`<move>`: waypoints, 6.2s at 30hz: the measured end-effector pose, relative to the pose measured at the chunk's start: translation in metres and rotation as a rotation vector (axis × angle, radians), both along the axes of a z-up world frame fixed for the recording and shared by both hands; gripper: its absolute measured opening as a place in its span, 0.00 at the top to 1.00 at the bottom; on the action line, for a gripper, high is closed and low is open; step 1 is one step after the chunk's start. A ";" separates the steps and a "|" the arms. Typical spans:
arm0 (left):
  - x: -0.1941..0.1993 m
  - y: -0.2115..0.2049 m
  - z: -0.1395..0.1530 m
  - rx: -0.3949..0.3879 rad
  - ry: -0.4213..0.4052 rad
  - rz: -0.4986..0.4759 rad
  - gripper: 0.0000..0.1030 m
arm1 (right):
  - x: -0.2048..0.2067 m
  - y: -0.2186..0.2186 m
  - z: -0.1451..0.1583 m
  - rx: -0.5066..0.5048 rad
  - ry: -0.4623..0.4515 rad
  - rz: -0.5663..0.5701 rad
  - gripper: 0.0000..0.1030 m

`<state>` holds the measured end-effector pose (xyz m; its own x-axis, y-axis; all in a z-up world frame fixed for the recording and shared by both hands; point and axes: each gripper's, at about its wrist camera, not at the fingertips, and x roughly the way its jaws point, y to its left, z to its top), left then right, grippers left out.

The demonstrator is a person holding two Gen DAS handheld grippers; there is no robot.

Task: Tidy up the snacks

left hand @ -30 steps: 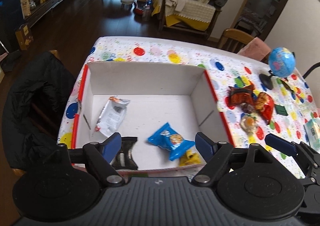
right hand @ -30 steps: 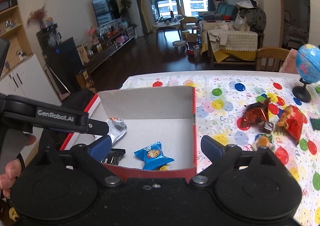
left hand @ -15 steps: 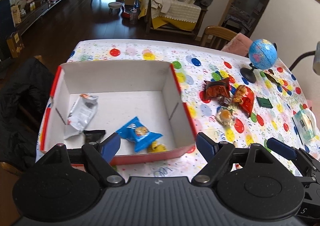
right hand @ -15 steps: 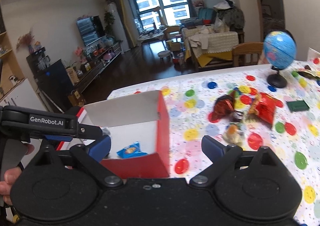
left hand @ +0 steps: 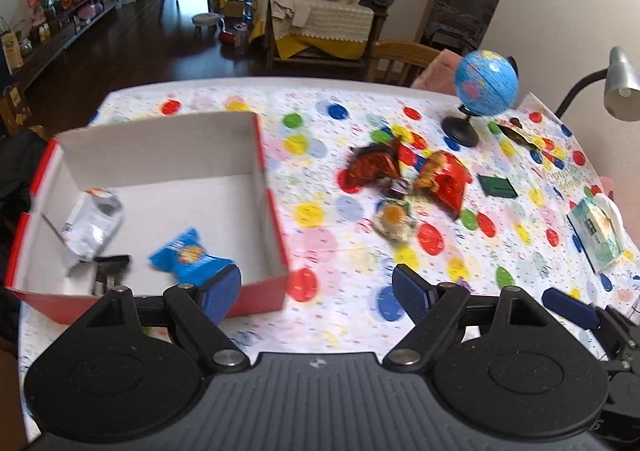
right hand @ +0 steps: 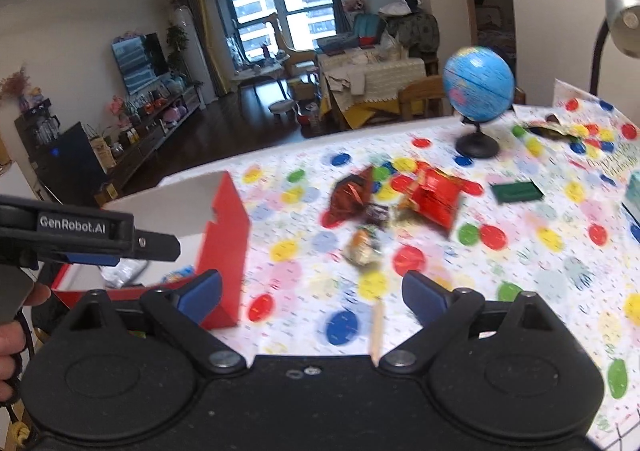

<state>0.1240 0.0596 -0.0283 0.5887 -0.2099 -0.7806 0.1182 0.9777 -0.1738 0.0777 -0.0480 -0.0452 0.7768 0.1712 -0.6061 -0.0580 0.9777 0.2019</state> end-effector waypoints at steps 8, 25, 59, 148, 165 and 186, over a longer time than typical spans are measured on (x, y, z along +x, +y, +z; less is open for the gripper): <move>0.008 -0.054 -0.029 0.007 0.069 -0.044 0.20 | 0.002 -0.043 -0.019 -0.036 0.054 -0.028 0.12; 0.035 -0.126 -0.102 0.100 0.182 0.000 0.20 | 0.050 -0.092 -0.083 -0.180 0.150 0.171 0.30; 0.043 -0.160 -0.147 0.150 0.261 -0.044 0.88 | 0.025 -0.077 -0.115 -0.197 0.291 0.379 0.83; 0.055 -0.108 -0.146 0.087 0.309 0.104 0.89 | 0.023 -0.091 -0.102 -0.149 0.256 0.231 0.85; 0.044 -0.088 -0.099 0.020 0.211 0.087 0.90 | 0.026 -0.078 -0.081 -0.129 0.207 0.238 0.85; 0.033 0.012 -0.014 -0.030 0.055 0.140 0.90 | 0.063 0.032 0.002 -0.101 0.053 0.407 0.85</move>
